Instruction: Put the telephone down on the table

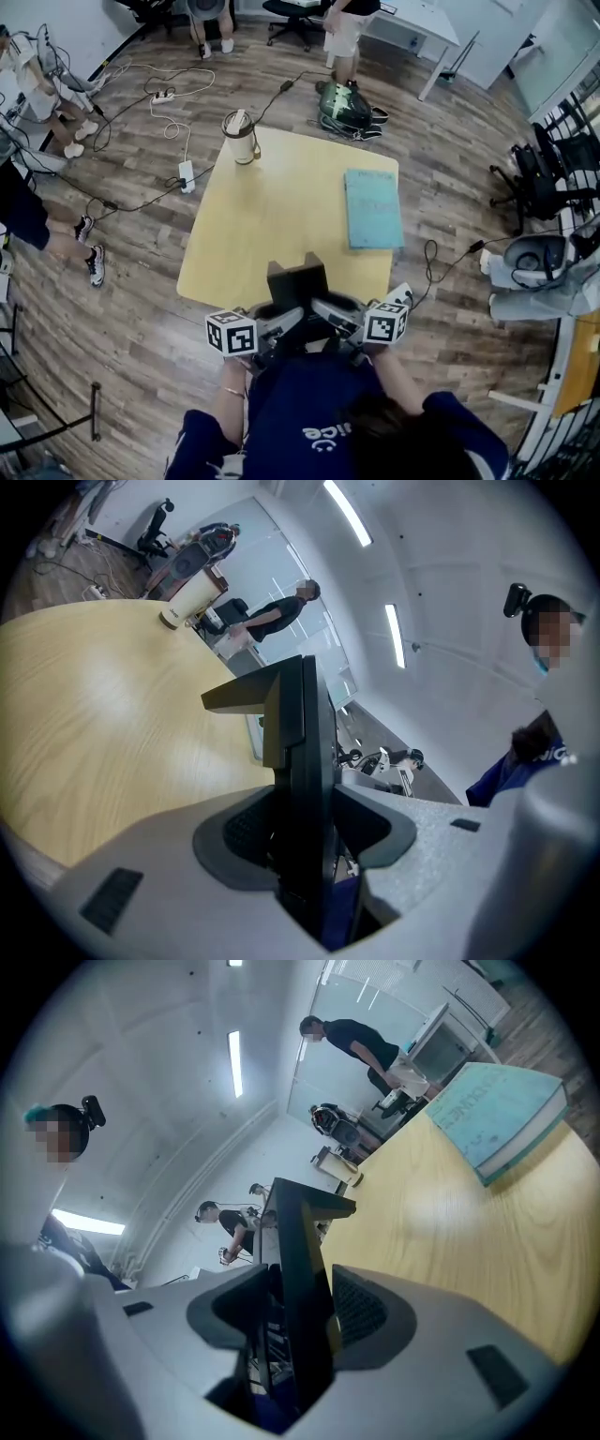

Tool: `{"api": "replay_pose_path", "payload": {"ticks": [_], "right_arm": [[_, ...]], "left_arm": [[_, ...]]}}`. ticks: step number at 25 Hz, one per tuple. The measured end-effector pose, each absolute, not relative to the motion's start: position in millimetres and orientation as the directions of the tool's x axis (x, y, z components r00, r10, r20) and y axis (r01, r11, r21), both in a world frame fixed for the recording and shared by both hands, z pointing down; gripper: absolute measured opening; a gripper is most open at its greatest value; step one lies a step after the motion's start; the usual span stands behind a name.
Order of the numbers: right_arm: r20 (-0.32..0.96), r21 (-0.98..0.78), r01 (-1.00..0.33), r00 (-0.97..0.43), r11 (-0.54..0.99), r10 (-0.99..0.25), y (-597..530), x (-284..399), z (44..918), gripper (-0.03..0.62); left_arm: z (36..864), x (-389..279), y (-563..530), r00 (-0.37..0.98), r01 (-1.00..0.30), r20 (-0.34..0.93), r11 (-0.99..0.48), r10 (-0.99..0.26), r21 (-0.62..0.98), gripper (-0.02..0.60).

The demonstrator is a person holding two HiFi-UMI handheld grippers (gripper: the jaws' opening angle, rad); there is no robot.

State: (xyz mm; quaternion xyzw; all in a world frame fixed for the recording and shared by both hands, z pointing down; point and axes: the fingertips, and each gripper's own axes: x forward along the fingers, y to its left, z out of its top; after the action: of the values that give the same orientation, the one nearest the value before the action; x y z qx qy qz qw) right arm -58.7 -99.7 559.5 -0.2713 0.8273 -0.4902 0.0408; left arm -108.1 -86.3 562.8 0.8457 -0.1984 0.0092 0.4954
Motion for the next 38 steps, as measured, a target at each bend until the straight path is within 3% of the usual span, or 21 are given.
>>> {"api": "replay_pose_path", "payload": {"ticks": [17,38], "right_arm": [[0.200,-0.832,-0.434,-0.816,0.346,-0.543,-155,-58,554,0.222],[0.214,-0.846,-0.409,-0.848,0.343,-0.484,-234,-58,573,0.222]], "left_arm": [[558,-108,-145,0.937,-0.328,0.222,-0.471,-0.269,0.819,0.192],[576,-107,-221,0.899,-0.396,0.253,-0.419,-0.357,0.817,0.193]]}}
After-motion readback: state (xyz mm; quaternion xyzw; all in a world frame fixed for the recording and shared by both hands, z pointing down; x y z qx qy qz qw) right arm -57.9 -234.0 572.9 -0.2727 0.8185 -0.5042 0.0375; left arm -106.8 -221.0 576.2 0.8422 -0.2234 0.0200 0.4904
